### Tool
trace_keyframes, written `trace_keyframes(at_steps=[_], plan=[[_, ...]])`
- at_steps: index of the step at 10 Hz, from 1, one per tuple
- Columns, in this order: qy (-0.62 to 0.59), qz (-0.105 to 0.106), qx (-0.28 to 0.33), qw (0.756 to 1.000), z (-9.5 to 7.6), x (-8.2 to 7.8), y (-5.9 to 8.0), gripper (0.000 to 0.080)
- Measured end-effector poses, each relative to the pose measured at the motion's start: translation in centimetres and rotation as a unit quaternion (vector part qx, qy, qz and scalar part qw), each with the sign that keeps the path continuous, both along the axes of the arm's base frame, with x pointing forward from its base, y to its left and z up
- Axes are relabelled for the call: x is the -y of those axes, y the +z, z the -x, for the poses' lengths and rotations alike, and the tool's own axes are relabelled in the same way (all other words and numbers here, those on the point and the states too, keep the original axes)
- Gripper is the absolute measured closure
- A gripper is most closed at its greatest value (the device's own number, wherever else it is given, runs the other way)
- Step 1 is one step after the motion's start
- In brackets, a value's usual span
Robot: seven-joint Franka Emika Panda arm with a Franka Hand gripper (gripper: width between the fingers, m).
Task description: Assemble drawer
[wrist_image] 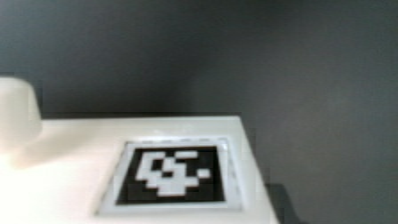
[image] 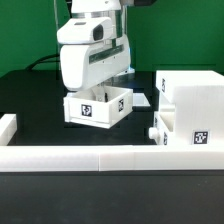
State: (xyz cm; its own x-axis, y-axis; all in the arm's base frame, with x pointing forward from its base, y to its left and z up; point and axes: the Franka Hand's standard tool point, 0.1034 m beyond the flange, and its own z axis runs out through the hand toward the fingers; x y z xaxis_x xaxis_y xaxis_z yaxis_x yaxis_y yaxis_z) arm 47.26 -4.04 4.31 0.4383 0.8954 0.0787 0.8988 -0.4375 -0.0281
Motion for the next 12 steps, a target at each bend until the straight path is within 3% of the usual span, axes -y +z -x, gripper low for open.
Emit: trace_keyframes(at_steps=[2,4,5,9,12], plan=[[0.082,0.006,0.006,0.997,-0.6,0.1,0.3,0.0755],[0.152,0.019,0.011,0.988,-2.4,0.0,1.1,0.0755],[0.160,0.022,0.010,0.987,-3.4,0.0,1.6,0.0755],[0.158,0.021,0.009,0.987,-3.3,0.0,1.3,0.0755],[0.170,0.018,-0.002,0.985,-5.8,0.0,1.7,0.0755]])
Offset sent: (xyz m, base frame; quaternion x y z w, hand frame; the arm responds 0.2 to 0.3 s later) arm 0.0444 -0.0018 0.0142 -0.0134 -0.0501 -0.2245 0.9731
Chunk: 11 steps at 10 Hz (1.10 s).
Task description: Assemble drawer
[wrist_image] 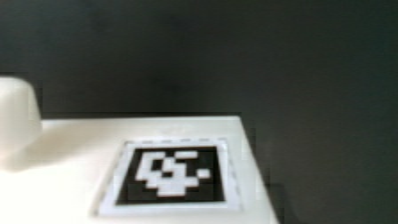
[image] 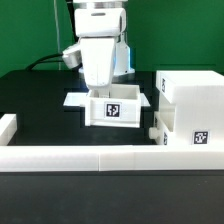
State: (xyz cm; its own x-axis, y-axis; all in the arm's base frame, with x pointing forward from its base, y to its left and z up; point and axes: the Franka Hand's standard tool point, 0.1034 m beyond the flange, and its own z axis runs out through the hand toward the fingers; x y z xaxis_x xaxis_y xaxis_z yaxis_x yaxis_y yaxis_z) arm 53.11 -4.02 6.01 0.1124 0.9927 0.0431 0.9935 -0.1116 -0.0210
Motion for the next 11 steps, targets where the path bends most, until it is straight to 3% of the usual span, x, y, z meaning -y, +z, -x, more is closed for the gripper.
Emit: trace_keyframes(at_steps=[1,5,9,11], plan=[[-0.002,-0.001,0.004,1.000,-0.7,-0.2,0.2,0.0755],[0.001,-0.001,0.011,1.000,-0.8,-0.7,0.0,0.0755],[0.031,0.002,0.006,1.000,-2.3,-2.4,0.1,0.0755],[0.028,0.002,0.004,1.000,-2.1,-2.2,0.0,0.0755]])
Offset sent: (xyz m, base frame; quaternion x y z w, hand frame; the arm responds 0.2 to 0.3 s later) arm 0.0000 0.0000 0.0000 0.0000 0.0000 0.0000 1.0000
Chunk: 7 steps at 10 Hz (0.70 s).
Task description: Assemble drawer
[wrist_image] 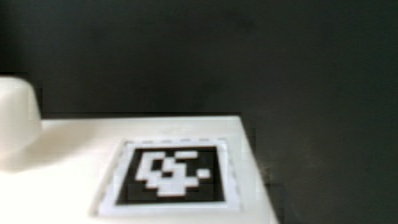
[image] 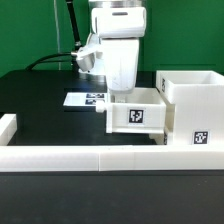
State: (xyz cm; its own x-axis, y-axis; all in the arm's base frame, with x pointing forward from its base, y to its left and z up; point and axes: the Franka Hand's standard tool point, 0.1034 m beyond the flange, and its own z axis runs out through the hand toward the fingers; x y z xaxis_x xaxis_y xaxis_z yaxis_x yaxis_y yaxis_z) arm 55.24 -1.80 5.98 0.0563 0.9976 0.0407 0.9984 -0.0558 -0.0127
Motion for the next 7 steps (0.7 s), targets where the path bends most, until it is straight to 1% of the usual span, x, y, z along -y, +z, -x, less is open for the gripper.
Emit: trace_keyframes(at_steps=[2,5,7], plan=[[0.000,0.000,-0.001,1.000,0.04,0.00,-0.07,0.0755],[0.038,0.004,-0.002,0.999,0.15,-0.30,-0.12,0.0755],[0.033,0.003,-0.004,0.999,0.20,0.17,-0.01,0.0755]])
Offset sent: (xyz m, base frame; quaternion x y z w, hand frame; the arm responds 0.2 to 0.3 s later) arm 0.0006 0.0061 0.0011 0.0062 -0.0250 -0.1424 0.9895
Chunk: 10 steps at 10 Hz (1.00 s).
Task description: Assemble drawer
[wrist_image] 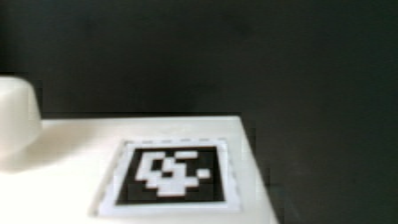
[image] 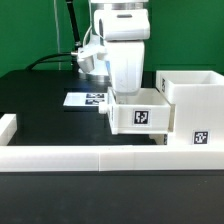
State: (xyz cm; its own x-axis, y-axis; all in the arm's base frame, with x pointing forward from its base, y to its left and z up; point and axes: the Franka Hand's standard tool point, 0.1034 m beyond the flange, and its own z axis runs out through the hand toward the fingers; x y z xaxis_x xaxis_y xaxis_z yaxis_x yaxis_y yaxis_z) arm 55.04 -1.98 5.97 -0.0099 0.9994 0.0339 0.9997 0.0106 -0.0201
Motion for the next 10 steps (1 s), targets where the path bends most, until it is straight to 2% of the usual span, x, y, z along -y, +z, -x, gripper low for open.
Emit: trace_keyframes(at_steps=[10], plan=[[-0.002,-0.003,0.013,1.000,-0.1,-1.3,-0.1,0.0755]])
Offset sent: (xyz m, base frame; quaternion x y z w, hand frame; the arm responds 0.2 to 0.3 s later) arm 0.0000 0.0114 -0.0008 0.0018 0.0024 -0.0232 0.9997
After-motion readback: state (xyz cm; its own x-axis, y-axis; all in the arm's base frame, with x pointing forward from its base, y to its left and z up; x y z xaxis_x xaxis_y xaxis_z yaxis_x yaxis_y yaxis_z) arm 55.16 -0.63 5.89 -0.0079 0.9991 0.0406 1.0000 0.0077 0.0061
